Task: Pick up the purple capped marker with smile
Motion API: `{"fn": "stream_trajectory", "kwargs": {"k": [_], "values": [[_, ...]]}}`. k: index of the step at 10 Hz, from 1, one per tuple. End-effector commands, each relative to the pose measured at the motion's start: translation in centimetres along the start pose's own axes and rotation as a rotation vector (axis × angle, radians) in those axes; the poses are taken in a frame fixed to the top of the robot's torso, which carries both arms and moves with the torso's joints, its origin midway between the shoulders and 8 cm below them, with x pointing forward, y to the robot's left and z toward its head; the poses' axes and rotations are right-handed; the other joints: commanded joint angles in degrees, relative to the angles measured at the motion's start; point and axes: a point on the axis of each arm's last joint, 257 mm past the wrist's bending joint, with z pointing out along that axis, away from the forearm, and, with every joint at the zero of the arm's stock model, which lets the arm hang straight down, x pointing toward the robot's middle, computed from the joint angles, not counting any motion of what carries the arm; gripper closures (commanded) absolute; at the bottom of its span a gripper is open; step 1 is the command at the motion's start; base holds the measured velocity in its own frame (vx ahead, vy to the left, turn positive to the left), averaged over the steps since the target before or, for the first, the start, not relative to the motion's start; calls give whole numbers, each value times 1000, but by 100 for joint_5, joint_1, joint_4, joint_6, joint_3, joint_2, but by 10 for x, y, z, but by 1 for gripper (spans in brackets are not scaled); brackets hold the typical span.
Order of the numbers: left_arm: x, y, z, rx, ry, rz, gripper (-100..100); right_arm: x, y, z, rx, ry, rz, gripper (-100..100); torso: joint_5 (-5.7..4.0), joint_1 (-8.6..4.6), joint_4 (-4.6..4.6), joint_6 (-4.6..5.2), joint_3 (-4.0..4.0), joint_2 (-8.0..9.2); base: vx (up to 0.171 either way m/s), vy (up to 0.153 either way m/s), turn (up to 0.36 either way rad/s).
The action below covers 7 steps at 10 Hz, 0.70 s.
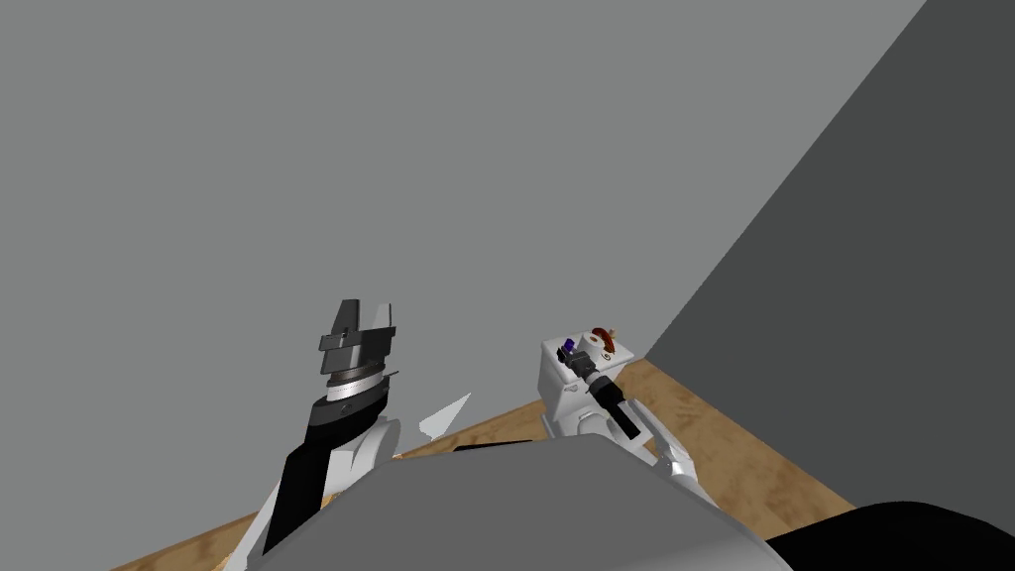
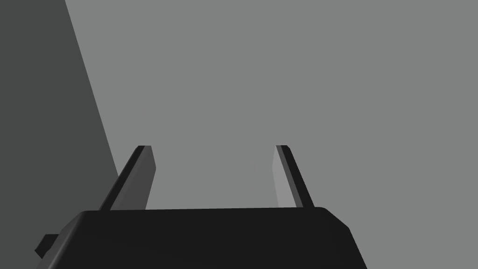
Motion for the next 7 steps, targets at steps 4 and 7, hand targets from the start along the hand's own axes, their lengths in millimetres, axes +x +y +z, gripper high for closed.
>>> {"fn": "stream_trajectory", "kwargs": {"k": [4,7], "values": [[0,0,0,0,0,0,0,-9,16,-20,-1,-4,4,100,-2,-2,-6,3,-13,-20,57,-7,-31],[0,0,0,0,0,0,0,-10,17,-19,-2,-10,3,0,-1,1,-1,-1,0,1,-2,-2,2]]}}
